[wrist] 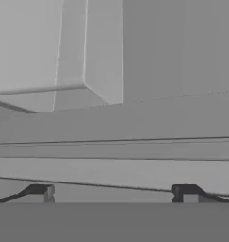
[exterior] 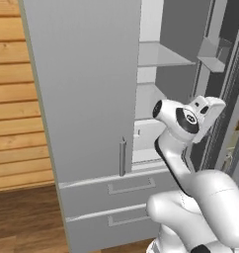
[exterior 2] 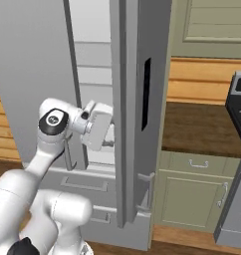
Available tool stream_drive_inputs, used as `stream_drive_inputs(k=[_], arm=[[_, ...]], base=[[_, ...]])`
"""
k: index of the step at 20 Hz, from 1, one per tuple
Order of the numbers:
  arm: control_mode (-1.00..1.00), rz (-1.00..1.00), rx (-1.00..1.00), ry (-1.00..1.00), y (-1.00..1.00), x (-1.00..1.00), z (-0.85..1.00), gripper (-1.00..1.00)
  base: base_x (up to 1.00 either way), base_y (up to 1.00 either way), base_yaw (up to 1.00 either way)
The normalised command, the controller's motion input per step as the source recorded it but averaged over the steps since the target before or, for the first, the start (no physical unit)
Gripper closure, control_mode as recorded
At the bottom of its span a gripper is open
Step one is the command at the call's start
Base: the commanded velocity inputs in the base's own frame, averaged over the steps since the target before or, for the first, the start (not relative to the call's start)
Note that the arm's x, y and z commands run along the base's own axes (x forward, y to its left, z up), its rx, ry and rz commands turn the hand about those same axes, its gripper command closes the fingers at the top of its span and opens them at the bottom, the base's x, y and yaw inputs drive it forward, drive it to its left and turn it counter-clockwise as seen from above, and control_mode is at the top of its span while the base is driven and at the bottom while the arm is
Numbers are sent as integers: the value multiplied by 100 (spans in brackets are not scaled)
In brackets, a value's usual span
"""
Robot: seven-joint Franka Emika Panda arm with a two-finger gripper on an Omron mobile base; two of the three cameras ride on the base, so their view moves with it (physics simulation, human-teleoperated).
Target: Take the strawberry from the fridge and place it on top of the pancake, located on the dining counter.
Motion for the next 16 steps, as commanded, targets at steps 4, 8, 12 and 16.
stream_drive_inputs(k=[4, 8, 12, 16], arm=[[-100, 2, 8, -14, -81, -1, 0, -100], [-100, 4, 8, -2, -50, 0, 0, -100], [-100, 1, 3, 0, -22, -1, 1, -100], [-100, 0, 3, 0, 29, -4, 1, -100]], base=[[0, 0, 0], [0, 0, 0], [0, 0, 0], [0, 0, 0]])
